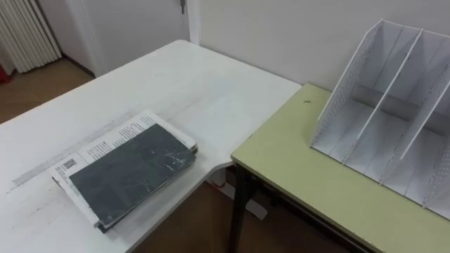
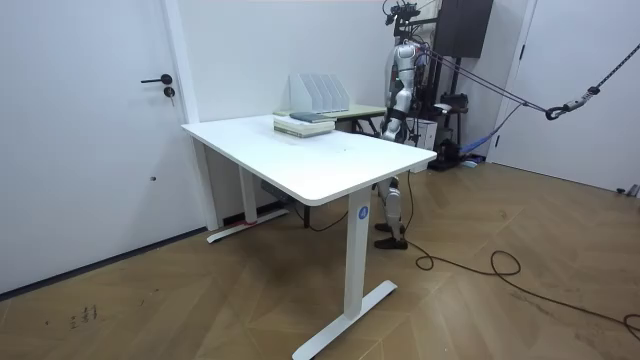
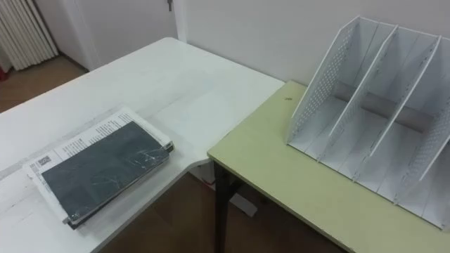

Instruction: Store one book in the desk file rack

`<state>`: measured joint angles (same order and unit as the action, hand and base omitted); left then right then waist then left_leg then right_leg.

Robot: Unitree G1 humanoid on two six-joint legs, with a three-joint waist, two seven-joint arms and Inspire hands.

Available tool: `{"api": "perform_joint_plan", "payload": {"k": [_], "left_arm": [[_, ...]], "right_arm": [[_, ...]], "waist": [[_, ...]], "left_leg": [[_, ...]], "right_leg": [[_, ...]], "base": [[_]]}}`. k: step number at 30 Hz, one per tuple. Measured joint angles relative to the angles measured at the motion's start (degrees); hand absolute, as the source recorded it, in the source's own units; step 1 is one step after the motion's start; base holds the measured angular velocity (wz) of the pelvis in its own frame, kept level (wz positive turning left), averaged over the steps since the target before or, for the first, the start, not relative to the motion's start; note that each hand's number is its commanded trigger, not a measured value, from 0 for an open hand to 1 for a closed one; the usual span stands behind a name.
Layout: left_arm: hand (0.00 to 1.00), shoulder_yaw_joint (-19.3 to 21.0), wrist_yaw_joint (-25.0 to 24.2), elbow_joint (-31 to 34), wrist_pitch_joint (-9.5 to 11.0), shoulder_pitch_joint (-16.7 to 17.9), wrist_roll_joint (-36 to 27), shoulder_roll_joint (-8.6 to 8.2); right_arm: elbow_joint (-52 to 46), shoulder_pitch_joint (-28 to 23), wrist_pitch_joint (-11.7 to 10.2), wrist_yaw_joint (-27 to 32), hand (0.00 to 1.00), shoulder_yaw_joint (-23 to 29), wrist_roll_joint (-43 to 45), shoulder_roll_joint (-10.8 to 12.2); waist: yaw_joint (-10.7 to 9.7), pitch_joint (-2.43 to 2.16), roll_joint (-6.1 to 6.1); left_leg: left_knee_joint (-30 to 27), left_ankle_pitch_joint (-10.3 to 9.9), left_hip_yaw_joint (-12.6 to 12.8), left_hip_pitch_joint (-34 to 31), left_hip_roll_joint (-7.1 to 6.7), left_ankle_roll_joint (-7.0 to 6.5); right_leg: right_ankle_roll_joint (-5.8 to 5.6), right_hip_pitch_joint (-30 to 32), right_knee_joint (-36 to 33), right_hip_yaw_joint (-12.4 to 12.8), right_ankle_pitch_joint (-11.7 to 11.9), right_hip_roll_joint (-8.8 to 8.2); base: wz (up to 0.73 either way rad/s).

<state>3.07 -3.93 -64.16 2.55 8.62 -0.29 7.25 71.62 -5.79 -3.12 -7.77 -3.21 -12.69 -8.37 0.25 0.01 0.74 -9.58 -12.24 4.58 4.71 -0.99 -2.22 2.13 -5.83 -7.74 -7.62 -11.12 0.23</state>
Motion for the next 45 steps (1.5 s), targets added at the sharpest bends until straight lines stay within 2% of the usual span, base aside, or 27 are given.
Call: {"api": "perform_joint_plan", "payload": {"k": [18, 24, 27, 30, 34, 39, 42, 45], "left_arm": [[0.00, 0.0, 1.1, -0.1, 0.1, -0.1, 0.2, -0.08], [0.00, 0.0, 1.4, 0.1, 0.2, -0.3, 4.1, -0.09], [0.00, -0.7, 2.4, 2.4, 0.6, -0.4, 9.5, -0.10], [0.00, -2.5, 3.4, 4.4, 0.7, -0.5, 14.2, -0.10], [0.00, -5.4, 4.0, 6.0, 0.7, -0.7, 18.9, -0.10], [0.00, -10.0, 3.6, 6.9, 0.7, -2.8, 25.6, -0.22], [0.00, -14.6, 3.5, 10.4, 0.3, -3.1, 32.2, -0.73], [0.00, -18.9, 3.5, 14.5, 0.3, -3.3, 37.6, -1.00]], "right_arm": [[0.0, 0.0, -0.1, 0.1, 0.00, 0.0, 0.0, 0.1], [0.6, 0.1, -0.2, -0.1, 0.00, 0.0, -0.1, 0.1], [0.6, 0.2, -0.6, -0.6, 0.00, -0.1, -0.2, 0.1], [0.7, 0.2, -0.7, -0.5, 0.00, 0.0, -0.2, 0.1], [0.9, 1.2, -0.8, -1.0, 0.00, -0.1, 0.2, 0.2], [1.1, 1.7, -1.3, -1.0, 0.00, -0.2, 1.2, 0.1], [1.4, 2.2, -2.1, -1.1, 0.00, -1.2, 0.6, 0.2], [1.4, 2.7, -2.3, -1.2, 0.00, -1.9, 0.7, 0.3]], "waist": [[0.1, 0.01, 0.17], [0.0, 0.05, 0.20], [-0.2, 0.12, 0.28], [-0.3, 0.10, 0.29], [-1.7, -0.07, 0.56], [-2.2, -0.10, 0.56], [-4.1, -0.02, 0.78], [-4.9, 0.12, 0.95]], "left_leg": [[0.0, 0.0, -0.1, 0.1, -0.02, 0.00], [0.0, 0.0, 0.0, 0.9, -0.03, 0.00], [0.0, 0.0, 0.1, 0.8, -0.03, 0.00], [0.0, 0.0, -0.1, 0.8, -0.10, -0.01], [0.0, 0.0, -0.1, 0.8, -0.52, -0.04], [0.0, 0.0, 0.0, 0.8, -0.53, -0.04], [0.0, 0.0, 0.1, 0.5, -0.65, -0.04], [0.0, 0.0, 0.4, 0.5, -0.68, -0.05]], "right_leg": [[0.00, -0.1, 0.0, 0.3, 0.0, 0.03], [0.00, -0.7, -0.1, 0.3, 0.0, 0.00], [0.00, -0.6, 0.0, 0.3, 0.0, -0.01], [-0.03, -0.5, 0.0, 0.5, 0.0, -0.04], [-0.04, -0.5, -0.1, 0.3, 0.0, -0.10], [-0.04, -0.2, -0.1, 1.1, 0.0, -0.03], [-0.15, -0.2, -0.1, 1.2, 0.0, -0.08], [-0.20, -0.1, -0.1, 1.5, 0.1, -0.09]], "base": [[0.00], [0.00], [0.00], [0.00], [0.00], [-0.06], [0.00], [-0.01]]}}
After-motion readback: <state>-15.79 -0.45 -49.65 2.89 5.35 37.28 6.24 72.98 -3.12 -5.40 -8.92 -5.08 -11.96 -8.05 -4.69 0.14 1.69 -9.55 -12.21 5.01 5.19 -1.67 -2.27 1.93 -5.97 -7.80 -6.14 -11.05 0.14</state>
